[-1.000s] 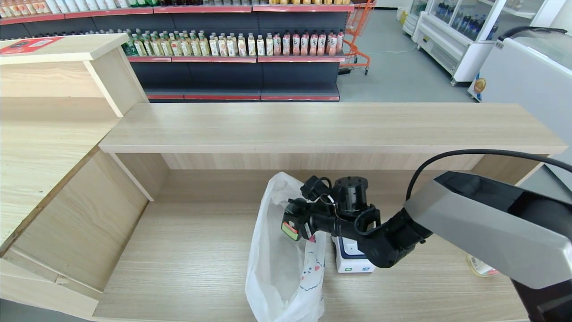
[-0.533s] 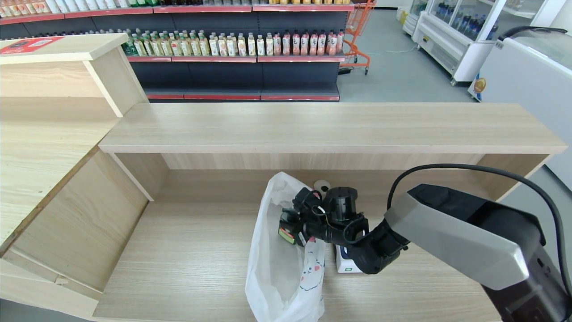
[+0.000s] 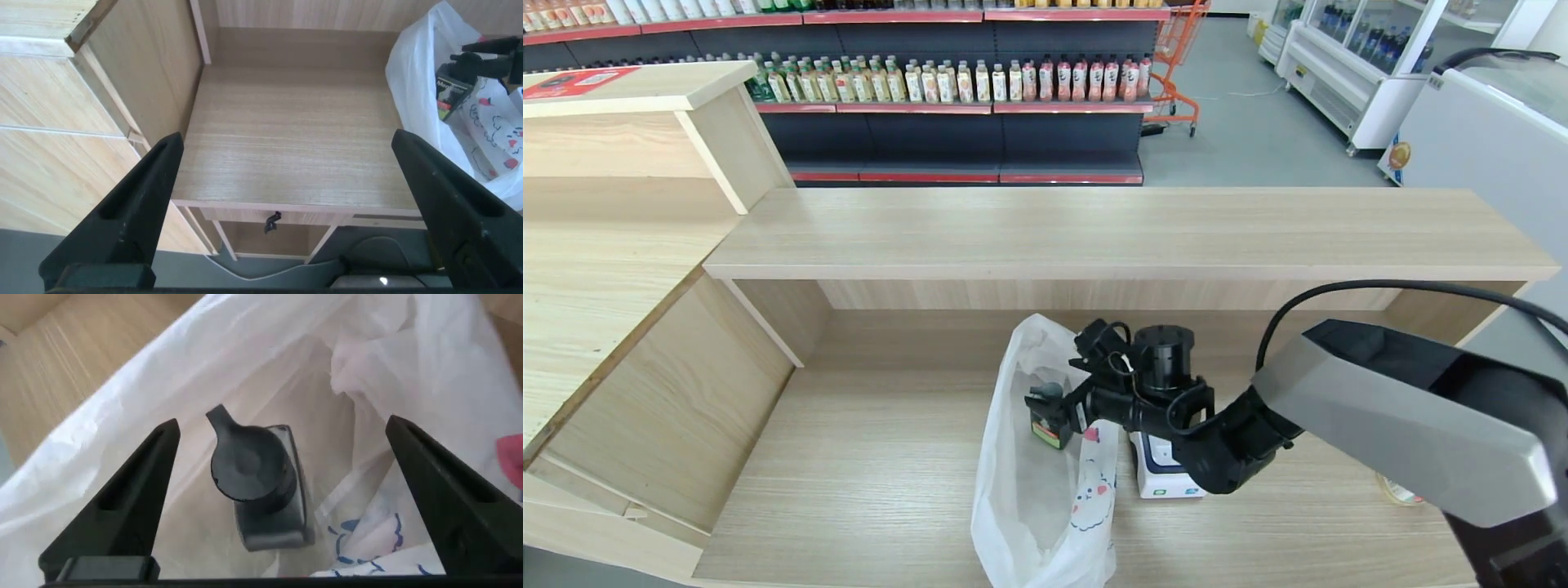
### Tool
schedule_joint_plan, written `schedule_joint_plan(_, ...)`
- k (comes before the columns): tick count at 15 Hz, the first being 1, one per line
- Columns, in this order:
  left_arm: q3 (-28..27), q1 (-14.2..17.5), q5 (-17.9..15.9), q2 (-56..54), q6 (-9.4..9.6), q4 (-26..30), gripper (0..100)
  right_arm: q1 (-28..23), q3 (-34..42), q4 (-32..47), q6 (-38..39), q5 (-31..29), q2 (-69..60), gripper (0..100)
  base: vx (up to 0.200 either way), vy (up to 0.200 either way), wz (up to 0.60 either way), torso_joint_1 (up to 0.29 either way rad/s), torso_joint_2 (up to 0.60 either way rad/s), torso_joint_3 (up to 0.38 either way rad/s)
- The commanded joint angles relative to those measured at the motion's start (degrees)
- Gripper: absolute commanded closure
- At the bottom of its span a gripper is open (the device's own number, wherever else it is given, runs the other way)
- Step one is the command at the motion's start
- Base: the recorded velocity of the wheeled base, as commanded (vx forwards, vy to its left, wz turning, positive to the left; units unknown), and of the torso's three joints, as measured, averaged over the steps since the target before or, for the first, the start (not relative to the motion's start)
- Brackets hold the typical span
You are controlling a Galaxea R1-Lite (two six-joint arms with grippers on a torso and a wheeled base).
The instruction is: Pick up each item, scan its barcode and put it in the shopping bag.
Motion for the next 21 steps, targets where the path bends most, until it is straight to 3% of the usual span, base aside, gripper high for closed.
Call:
schedule_joint_plan(1, 0.0, 0.0, 0.0, 0.0, 0.00, 0.0, 0, -4.9, 11.6, 1.6, 4.9, 0.2, -15.7, 0, 0.000, 0.000, 0.00, 0.000, 0.00, 0.000)
schedule_joint_plan(2, 0.0, 0.0, 0.0, 0.0, 0.00, 0.0, 0, -6.2, 14.6, 2.6, 5.4, 0.2, -18.7, 0, 0.000, 0.000, 0.00, 0.000, 0.00, 0.000)
schedule_joint_plan(3, 0.0, 0.0, 0.0, 0.0, 0.00, 0.0, 0, -10.7, 26.1, 6.1, 6.6, 0.1, -31.3, 0, 0.000, 0.000, 0.00, 0.000, 0.00, 0.000)
schedule_joint_plan(4, 0.0, 0.0, 0.0, 0.0, 0.00, 0.0, 0, -12.2, 29.7, 6.9, 6.8, 0.0, -35.3, 0, 0.000, 0.000, 0.00, 0.000, 0.00, 0.000)
schedule_joint_plan(5, 0.0, 0.0, 0.0, 0.0, 0.00, 0.0, 0, -17.3, 38.7, 7.1, 6.1, -2.4, -45.5, 0, 0.000, 0.000, 0.00, 0.000, 0.00, 0.000)
schedule_joint_plan(7, 0.0, 0.0, 0.0, 0.0, 0.00, 0.0, 0, -24.6, 46.1, 11.9, 5.6, -3.9, -59.3, 0, 0.000, 0.000, 0.00, 0.000, 0.00, 0.000)
schedule_joint_plan(9, 0.0, 0.0, 0.0, 0.0, 0.00, 0.0, 0, -30.7, 48.0, 25.2, 5.1, -4.0, -71.9, 0, 0.000, 0.000, 0.00, 0.000, 0.00, 0.000)
schedule_joint_plan(12, 0.0, 0.0, 0.0, 0.0, 0.00, 0.0, 0, -34.4, 48.9, 40.9, 5.5, -4.0, -85.3, 0, 0.000, 0.000, 0.00, 0.000, 0.00, 0.000)
schedule_joint_plan(17, 0.0, 0.0, 0.0, 0.0, -0.09, 0.0, 0, -35.8, 51.5, 44.7, 5.5, -4.0, -90.9, 0, 0.000, 0.000, 0.00, 0.000, 0.00, 0.000)
schedule_joint_plan(21, 0.0, 0.0, 0.0, 0.0, 0.00, 0.0, 0, -35.8, 51.2, 44.7, 5.5, -4.0, -89.7, 0, -0.200, 0.000, 0.00, 0.012, 0.01, 0.004)
